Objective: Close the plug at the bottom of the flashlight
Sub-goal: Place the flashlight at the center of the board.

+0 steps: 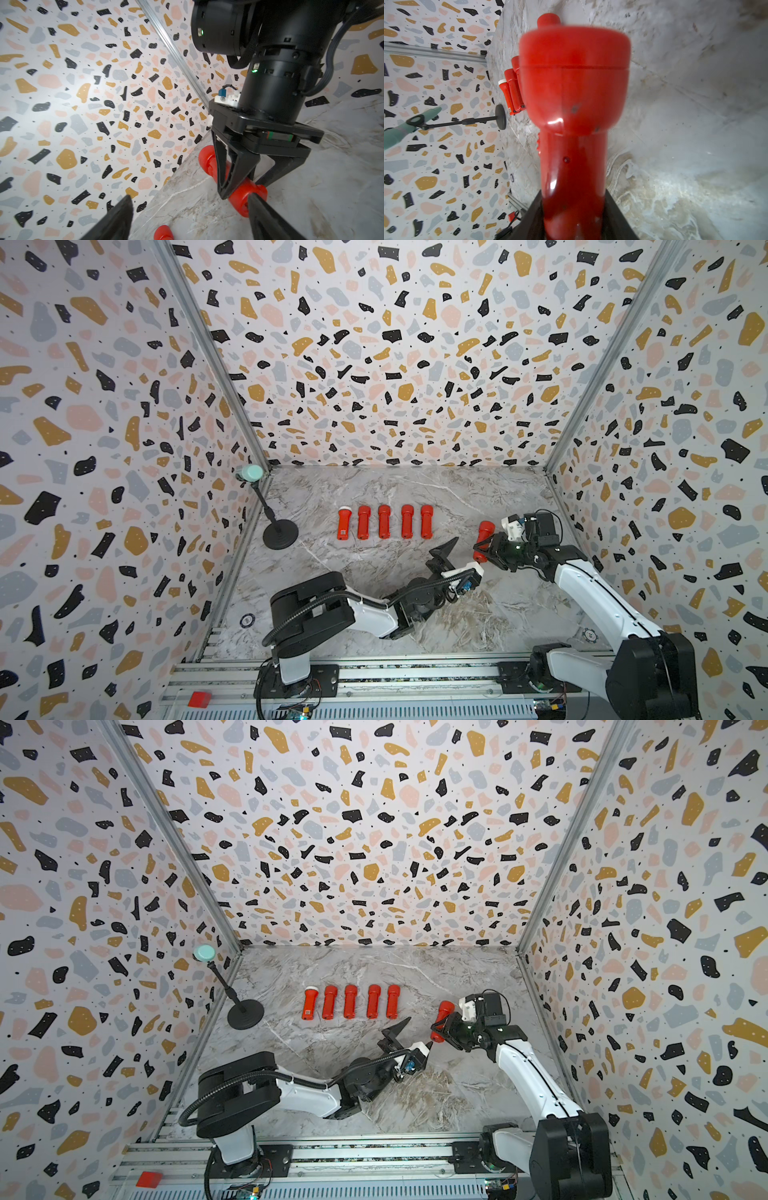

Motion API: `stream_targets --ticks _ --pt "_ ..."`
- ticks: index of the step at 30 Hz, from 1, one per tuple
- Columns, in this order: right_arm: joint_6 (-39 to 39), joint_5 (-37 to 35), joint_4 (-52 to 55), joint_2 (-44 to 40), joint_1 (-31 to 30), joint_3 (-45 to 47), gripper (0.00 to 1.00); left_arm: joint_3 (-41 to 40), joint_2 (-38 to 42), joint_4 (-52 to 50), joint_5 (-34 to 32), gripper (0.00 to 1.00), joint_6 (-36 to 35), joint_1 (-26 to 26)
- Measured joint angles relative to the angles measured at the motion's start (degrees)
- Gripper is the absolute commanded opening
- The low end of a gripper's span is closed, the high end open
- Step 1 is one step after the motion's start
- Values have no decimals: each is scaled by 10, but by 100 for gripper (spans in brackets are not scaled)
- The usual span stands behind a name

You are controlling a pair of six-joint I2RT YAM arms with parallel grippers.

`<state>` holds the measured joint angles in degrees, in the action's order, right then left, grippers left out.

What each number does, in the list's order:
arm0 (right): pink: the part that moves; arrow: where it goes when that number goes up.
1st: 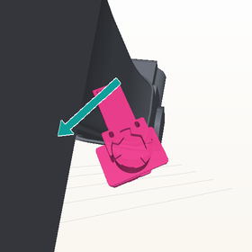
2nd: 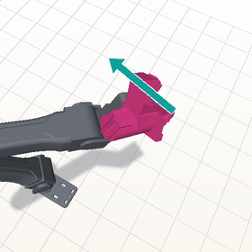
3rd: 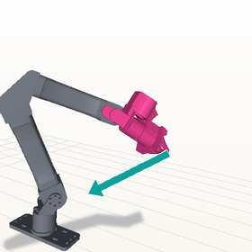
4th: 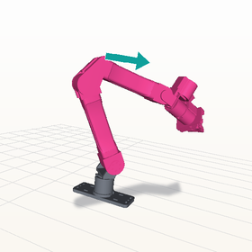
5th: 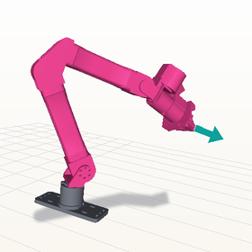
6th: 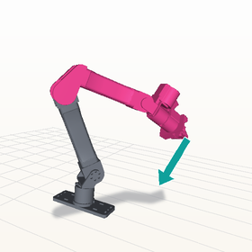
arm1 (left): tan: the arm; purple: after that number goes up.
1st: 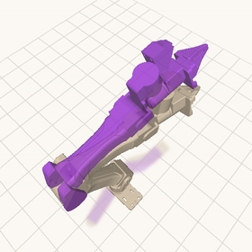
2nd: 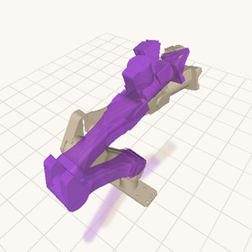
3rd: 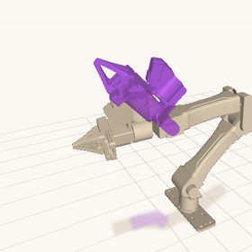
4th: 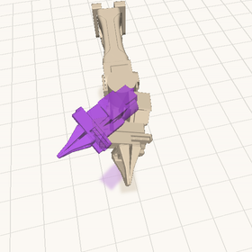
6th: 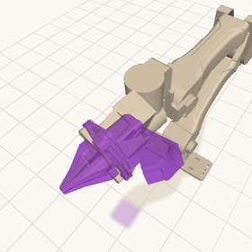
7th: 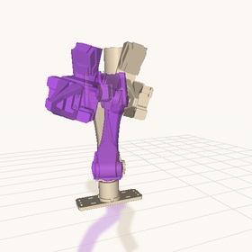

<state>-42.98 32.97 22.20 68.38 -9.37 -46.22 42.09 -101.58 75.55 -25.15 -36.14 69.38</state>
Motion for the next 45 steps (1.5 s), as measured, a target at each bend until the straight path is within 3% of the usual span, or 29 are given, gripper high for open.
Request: stream_targets --ticks 5,14,21,30,45 --pt "34 -57 9 55 -61 -69 0 -33 41 7 -41 100 40 0" --pt "71 -120 4 204 -122 -170 0 -93 128 5 -183 100 161 -12" --pt "95 -155 2 328 -132 -253 0 -107 232 -104 -274 100 301 -56" --pt "114 -165 6 434 -128 -339 0 -166 315 -223 -306 100 439 -106" --pt "122 -164 28 506 -113 -393 0 -185 337 -270 -320 100 478 -112"
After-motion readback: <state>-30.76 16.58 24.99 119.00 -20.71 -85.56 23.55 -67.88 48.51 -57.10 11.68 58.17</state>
